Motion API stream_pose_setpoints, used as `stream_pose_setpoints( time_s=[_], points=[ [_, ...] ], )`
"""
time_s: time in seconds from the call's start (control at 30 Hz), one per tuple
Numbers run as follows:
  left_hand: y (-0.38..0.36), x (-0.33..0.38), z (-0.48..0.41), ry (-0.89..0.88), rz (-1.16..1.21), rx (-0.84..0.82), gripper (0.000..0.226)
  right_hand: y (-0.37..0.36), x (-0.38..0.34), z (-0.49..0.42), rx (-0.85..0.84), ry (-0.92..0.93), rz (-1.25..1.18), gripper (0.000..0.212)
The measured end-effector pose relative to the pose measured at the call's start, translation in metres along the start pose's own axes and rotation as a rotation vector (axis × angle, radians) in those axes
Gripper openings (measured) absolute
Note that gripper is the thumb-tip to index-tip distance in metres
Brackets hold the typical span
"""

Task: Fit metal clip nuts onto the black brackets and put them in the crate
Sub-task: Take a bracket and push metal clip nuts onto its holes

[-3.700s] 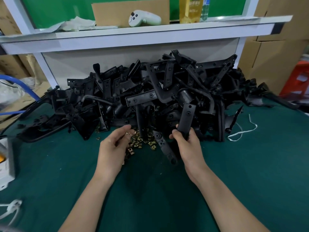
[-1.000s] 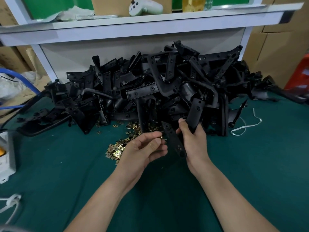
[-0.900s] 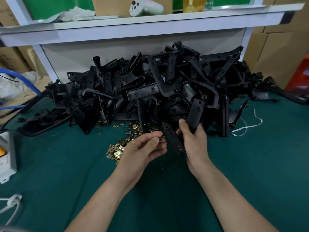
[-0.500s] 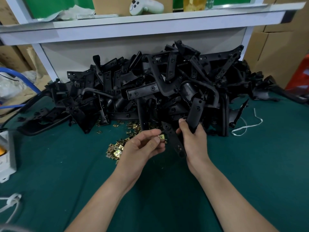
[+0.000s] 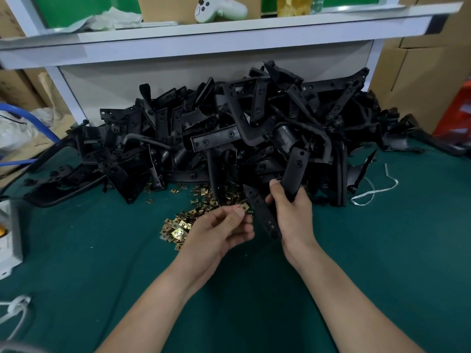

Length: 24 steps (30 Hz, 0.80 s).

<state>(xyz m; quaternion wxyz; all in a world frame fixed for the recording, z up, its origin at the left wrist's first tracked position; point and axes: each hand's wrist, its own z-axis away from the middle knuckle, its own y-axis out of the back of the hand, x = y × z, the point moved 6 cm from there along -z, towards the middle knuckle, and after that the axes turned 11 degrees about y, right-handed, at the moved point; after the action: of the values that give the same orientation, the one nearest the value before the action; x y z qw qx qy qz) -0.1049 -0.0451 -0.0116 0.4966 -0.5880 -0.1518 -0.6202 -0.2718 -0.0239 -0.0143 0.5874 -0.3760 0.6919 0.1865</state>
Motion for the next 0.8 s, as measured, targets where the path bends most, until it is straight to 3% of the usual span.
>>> stream_pose_setpoints(
  time_s=[0.2,0.8],
  points=[
    [-0.0069,-0.006,0.0003,0.058,-0.033,-0.089,0.014,-0.0029,-0.0013,0.0013,-0.009,-0.002,-0.027,0.019],
    [-0.0006,-0.0051,-0.0021,0.022,-0.065,-0.055,0.016,-0.0032,0.0004,0.0009,-0.067,0.064,0.079,0.016]
  ],
)
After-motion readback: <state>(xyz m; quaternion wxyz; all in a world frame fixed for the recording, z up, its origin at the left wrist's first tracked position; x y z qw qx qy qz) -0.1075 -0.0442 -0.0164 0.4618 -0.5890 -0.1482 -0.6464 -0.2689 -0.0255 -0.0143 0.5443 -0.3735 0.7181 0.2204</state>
